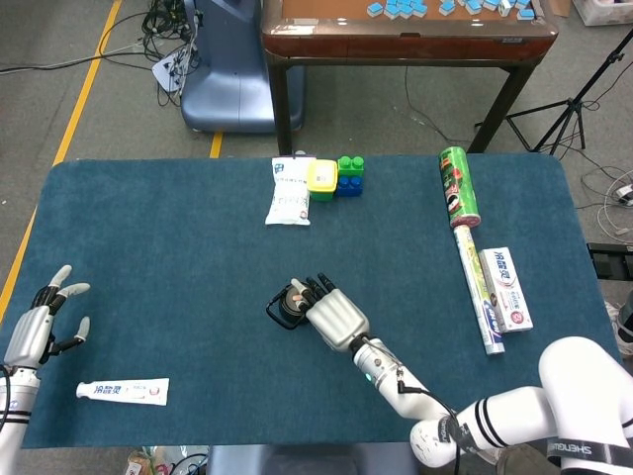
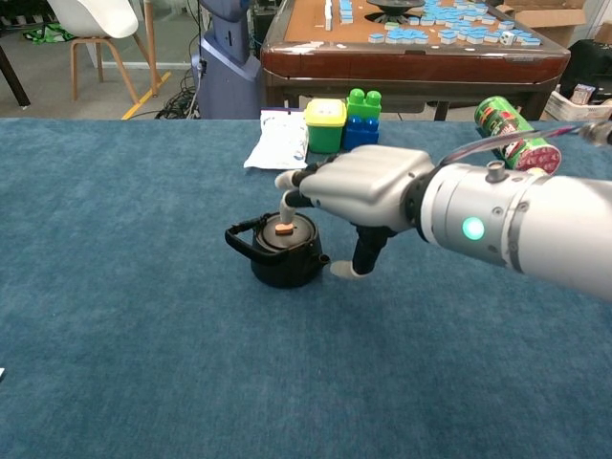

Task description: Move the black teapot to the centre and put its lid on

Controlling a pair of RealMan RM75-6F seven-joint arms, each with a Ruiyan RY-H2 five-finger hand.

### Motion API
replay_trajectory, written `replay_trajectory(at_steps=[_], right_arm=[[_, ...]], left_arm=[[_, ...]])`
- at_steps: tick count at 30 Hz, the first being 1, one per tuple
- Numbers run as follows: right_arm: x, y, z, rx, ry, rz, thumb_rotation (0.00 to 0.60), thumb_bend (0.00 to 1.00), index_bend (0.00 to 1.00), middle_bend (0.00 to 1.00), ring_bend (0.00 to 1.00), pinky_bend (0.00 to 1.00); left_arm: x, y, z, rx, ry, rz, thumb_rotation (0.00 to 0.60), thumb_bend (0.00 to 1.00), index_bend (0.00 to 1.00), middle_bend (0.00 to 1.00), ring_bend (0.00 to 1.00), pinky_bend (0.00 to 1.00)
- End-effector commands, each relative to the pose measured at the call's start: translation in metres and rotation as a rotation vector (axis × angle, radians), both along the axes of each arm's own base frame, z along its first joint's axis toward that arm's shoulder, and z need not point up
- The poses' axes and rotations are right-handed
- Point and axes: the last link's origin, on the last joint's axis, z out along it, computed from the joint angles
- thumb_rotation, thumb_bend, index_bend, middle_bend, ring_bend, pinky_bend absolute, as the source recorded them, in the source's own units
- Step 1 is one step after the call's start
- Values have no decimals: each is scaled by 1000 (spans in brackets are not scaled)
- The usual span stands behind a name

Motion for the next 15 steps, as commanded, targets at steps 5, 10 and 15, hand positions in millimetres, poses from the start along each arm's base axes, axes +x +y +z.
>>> replay_trajectory(at_steps=[5, 10, 15], right_arm=[[-2, -7, 51, -119, -101, -16, 600, 342, 205, 0, 0, 0], [-37, -16, 95, -232, -138, -116, 600, 390, 205, 0, 0, 0], [-77, -12, 137, -296, -159, -191, 600, 422, 205, 0, 0, 0]], left_arm=[[5, 7, 4, -13, 26, -7, 600, 442, 230, 0, 0, 0], [22, 18, 25, -18, 105, -34, 600, 442, 230, 0, 0, 0], [52, 26, 47, 14, 168, -62, 600, 442, 230, 0, 0, 0]])
